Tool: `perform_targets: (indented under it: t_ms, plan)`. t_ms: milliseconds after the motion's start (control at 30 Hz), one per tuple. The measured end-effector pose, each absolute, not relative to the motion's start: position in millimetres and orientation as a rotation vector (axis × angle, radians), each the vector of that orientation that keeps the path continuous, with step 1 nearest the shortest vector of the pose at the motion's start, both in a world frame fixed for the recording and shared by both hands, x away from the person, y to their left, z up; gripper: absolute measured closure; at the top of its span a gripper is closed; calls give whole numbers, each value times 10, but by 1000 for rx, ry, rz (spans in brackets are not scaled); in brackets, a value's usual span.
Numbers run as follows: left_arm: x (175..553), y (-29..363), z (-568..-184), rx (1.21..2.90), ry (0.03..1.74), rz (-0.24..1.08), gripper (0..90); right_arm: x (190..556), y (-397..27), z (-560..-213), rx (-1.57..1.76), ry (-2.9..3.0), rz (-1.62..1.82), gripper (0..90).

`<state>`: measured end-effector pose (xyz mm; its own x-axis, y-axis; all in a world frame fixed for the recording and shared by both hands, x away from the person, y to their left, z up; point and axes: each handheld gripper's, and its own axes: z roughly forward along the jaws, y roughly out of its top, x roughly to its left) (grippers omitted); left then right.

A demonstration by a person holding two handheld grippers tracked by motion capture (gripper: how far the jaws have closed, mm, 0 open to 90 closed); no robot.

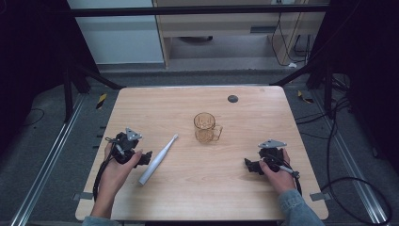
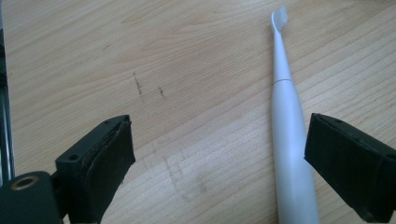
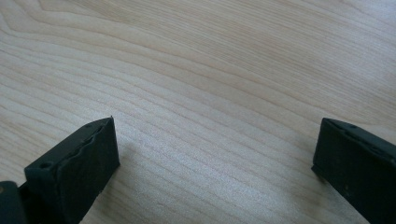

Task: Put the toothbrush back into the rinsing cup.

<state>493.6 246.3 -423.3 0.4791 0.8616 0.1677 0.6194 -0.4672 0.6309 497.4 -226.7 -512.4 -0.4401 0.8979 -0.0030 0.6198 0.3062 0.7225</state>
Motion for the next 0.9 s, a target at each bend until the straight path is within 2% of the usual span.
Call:
perform_targets:
  t_ms: [100, 400, 900]
  plan:
    - [4954, 2420, -4206, 2228, 1220, 585, 81, 4974, -2267, -5124, 1353, 2172, 925, 4]
    - [5000, 2221, -4221, 2326, 1231, 576, 74, 4976, -2270, -5125, 1348, 2175, 927, 4]
    - [5013, 1944, -4181, 2387, 1133, 582, 76, 4975, -2270, -5124, 1350, 2174, 926, 4]
